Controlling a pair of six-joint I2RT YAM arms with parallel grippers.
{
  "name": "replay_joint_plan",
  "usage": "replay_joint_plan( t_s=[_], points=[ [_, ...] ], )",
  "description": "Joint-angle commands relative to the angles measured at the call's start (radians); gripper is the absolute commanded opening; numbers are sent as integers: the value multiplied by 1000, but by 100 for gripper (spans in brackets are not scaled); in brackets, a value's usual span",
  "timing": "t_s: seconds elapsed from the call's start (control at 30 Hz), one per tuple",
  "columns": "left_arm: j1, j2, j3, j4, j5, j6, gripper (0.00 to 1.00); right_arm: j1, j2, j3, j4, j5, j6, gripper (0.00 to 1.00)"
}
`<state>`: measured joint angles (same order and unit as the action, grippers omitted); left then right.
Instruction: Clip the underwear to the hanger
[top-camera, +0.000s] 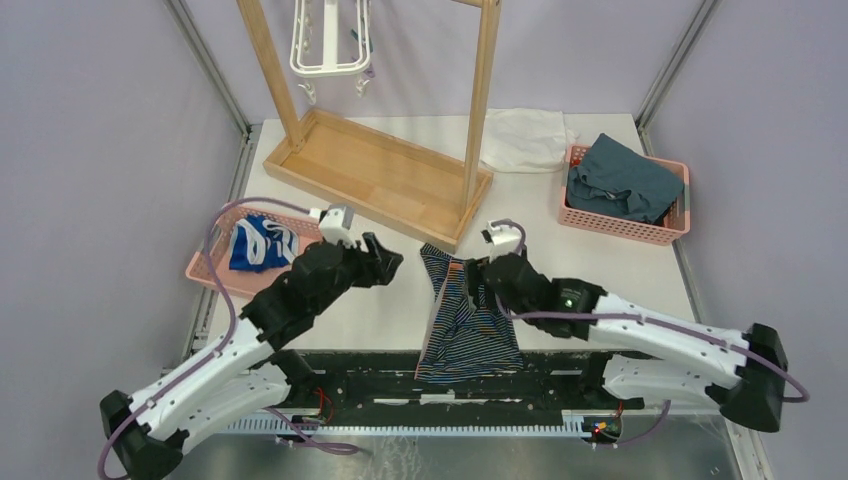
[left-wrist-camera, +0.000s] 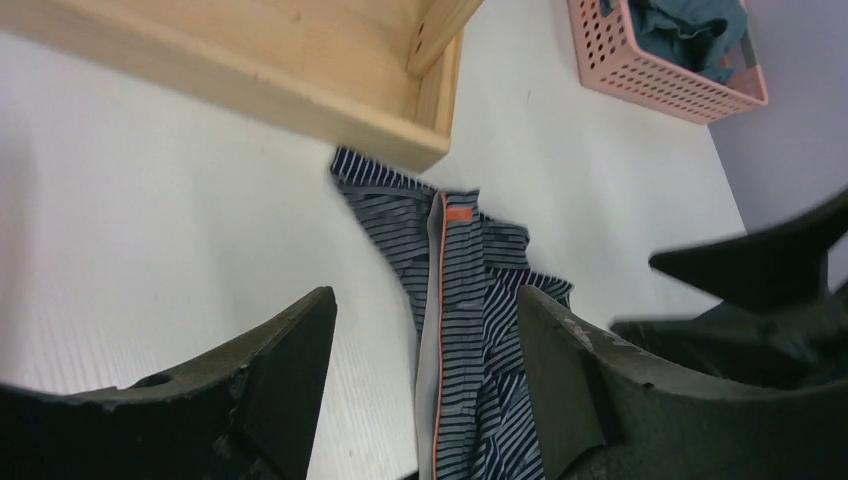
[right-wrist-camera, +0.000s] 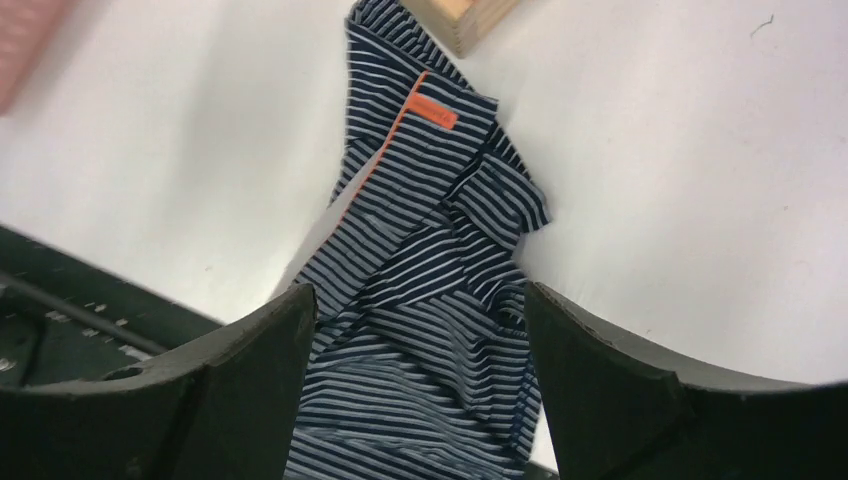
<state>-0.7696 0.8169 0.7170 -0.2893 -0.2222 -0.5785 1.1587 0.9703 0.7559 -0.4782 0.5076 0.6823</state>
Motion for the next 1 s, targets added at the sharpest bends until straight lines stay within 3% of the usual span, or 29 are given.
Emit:
replay_joint_plan(
  t_s=[0.0, 0.1, 0.23, 0.5, 0.8, 0.97],
  points=[
    [-39, -144, -189, -81, 8, -267, 74, -138, 186, 133, 5, -235, -213, 84],
    [-159, -212, -266, -93, -15, -387, 74, -238, 327, 197, 56, -419, -310, 84],
    [-333, -230, -305, -139, -131, -518, 75, -340, 454, 220, 131, -556, -408, 84],
    [-517, -68, -326, -50, -214, -666, 76, -464, 632, 268, 235, -718, -462, 84],
    [-679, 128, -334, -10, -261, -796, 75, -486, 732, 322, 229, -682, -446, 81],
    [-751, 213, -346, 126, -240, -788, 68, -496, 740, 311, 241, -694, -431, 68]
  ],
)
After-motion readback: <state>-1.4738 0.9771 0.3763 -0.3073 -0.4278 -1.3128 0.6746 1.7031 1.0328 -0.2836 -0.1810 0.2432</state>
